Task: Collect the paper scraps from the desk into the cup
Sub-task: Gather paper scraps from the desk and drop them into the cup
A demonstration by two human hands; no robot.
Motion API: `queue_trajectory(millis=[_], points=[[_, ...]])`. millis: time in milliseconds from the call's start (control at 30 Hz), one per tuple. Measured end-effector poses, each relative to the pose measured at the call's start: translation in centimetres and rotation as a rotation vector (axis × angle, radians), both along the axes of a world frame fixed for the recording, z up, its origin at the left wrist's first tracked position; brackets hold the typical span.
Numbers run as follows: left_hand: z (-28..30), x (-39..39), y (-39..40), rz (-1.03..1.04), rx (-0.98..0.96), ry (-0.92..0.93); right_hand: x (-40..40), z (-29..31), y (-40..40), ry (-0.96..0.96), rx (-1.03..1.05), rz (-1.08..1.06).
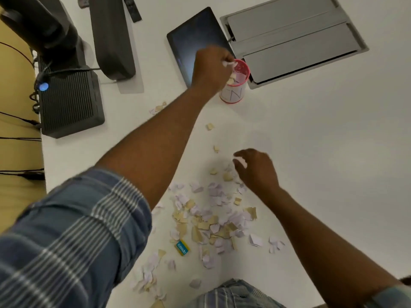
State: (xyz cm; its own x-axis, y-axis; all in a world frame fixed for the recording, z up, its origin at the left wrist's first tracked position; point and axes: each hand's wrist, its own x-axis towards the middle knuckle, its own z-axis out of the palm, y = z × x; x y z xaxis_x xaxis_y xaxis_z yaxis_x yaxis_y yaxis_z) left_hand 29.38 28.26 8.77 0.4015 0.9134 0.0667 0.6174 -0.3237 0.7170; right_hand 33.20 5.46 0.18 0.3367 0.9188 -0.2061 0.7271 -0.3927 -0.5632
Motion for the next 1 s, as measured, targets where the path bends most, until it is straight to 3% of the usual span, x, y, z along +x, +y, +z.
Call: queue_trajectory(millis=[133,367,533,767,1000], points=[[-1.5,3.0,2.0,-0.090,0.098,0.165,-2.4,-0.7,-3.1,0.010,0.014,0.093],[-3.7,4.2,2.6,-0.191,0.103,0.394,-3.9,-1.6,-5.2,0.025,0.006,0.051],[-2.6,3.2,2.1,-0.204,0.115,0.340,-3.7,-1.7,-5.2,0.016,-0.018,0.081],[-3.0,-5.8,-5.1,-0.110,0.095,0.063,-3.3,-0.7,-5.9,-0.018,-0.028,0.115],[-6.8,-20.2,-18.8,-0.052,-0.049,0.154,-3.5,0.0,-9.4,-0.109,-0.064,0.170]])
